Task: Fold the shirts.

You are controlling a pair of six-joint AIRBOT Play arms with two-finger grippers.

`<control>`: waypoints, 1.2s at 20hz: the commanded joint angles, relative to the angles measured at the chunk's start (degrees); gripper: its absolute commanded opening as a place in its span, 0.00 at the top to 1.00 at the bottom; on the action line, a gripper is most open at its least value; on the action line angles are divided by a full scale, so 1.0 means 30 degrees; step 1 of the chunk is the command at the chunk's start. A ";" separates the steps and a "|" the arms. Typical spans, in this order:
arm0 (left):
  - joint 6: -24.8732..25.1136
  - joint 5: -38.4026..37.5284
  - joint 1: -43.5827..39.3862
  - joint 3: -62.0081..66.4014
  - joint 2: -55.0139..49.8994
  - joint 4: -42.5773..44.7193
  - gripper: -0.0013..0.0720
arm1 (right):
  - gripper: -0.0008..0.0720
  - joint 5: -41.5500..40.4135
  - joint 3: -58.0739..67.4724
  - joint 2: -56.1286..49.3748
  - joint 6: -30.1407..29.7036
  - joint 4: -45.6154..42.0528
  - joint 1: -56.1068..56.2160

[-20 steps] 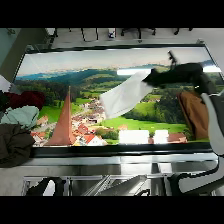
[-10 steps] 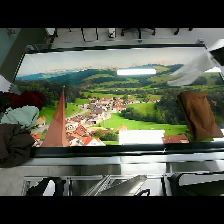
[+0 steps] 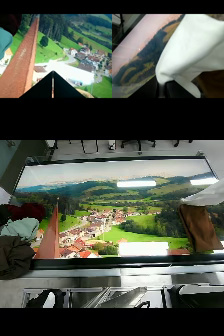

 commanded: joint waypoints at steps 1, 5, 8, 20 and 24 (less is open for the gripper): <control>-0.0007 0.0270 0.0022 -0.0015 0.0007 -0.0015 0.96 | 0.96 -0.3519 0.0007 0.0284 0.1676 -0.1450 -0.0576; -0.0015 0.1341 0.0022 -0.0015 0.0007 -0.0029 0.96 | 0.96 -0.5974 -0.0889 0.1792 0.4816 -0.7679 -0.0576; -0.0007 0.1617 0.0022 -0.0015 0.0007 -0.0022 0.96 | 0.96 -0.6171 -0.3213 0.2994 0.6207 -1.0061 -0.0554; -0.0007 0.1960 0.0022 -0.0015 -0.0029 -0.0044 0.96 | 0.12 -0.5625 -0.8109 0.2849 0.6011 -1.7894 -0.0503; 0.0000 0.2018 0.0022 -0.0007 -0.0765 -0.2149 0.96 | 0.53 -0.4313 -0.7745 0.2863 0.5770 -1.3442 0.0823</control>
